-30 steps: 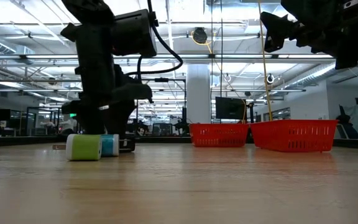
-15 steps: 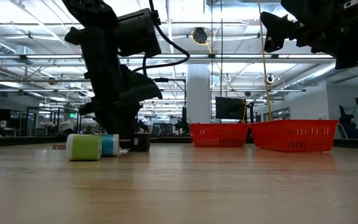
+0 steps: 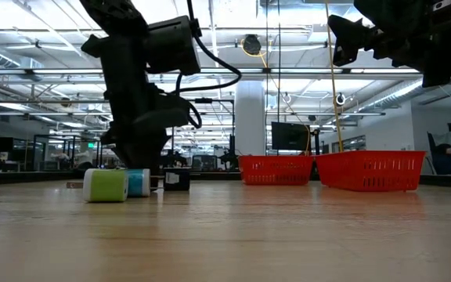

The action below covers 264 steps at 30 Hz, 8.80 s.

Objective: Pick & Place Office items
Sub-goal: Put the black charger adapter into the bottom red bin

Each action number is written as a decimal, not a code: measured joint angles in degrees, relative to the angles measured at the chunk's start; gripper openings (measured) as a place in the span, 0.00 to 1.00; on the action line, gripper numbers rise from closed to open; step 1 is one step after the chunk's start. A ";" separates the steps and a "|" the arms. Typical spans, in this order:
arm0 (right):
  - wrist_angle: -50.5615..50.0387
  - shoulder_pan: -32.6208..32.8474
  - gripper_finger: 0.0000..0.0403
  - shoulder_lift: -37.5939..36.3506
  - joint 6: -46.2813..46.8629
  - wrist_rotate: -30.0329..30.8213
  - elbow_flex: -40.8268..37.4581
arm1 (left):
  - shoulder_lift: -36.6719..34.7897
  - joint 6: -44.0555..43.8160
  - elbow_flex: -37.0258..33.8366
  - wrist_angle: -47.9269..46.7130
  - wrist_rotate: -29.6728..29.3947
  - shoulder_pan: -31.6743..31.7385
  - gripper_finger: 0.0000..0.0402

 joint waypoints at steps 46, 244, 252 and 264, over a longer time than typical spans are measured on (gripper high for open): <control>-0.86 0.01 0.53 0.00 -1.20 0.00 0.00 | 4.22 55.00 -0.02 31.28 1.85 1.74 0.61; -0.85 0.01 0.53 0.00 -1.21 0.02 0.00 | 6.77 10.03 -0.07 25.47 -16.77 -2.88 0.63; -1.02 0.01 0.53 0.02 -1.22 0.02 0.00 | 6.95 13.16 -0.07 28.25 -17.02 -2.86 0.50; -0.20 0.14 0.53 0.01 -1.32 10.10 0.00 | 6.33 18.21 -0.07 33.01 -21.20 -2.86 0.36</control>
